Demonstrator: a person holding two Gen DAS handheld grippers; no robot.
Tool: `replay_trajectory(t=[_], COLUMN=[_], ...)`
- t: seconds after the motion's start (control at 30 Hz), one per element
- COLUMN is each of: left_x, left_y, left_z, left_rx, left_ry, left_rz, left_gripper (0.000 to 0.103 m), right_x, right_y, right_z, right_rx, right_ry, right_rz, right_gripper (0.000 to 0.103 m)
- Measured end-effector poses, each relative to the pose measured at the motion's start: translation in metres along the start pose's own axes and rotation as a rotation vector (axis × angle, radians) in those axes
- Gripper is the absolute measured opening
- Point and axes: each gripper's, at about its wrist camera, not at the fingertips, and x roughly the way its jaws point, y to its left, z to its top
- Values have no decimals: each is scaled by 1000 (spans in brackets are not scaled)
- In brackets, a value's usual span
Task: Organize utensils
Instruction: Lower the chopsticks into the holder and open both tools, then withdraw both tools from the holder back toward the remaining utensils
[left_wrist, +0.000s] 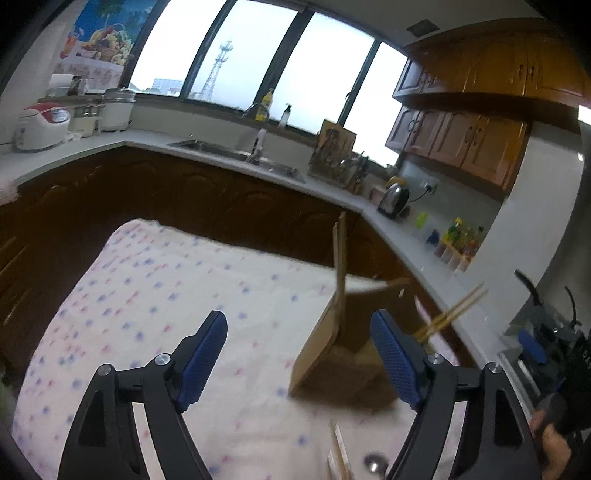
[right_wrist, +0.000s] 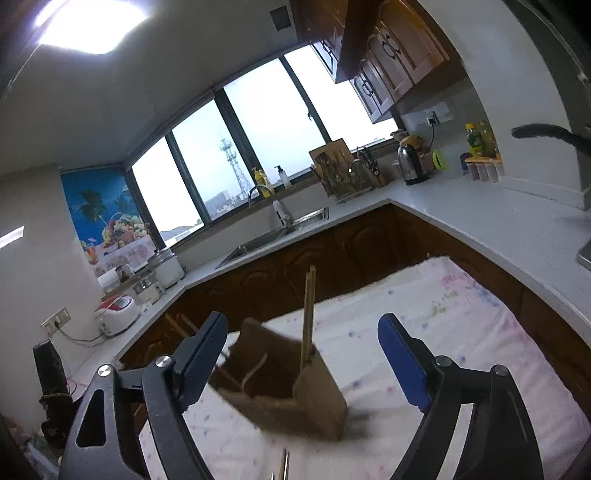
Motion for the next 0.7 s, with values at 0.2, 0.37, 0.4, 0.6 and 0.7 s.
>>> replay_trajectory(t=[0.2,0.37,0.4,0.6,0.7], left_x=[-39,-62,-65,-82,-86], left_y=[0,-12,-15,-36,-46], left_z=[-29,-40,-43,-60,-67], left_rx=[-11,19,24,67,87], left_ry=[69,116,129,195,220], left_rz=[46,68,64,65,71], left_gripper=[80,80,80,80,80], right_x=[-33,-56,-60,-73,-76], right_y=[-9,-18,-20,-26,-27], right_z=[-23,-43,-47,-68,-79], right_rx=[-4,-7,-10,-41,-52], right_ry=[51,84,92,137,164], right_rz=[-22,-60,-70,-118,-123], right_gripper=[86,86,86,86,86])
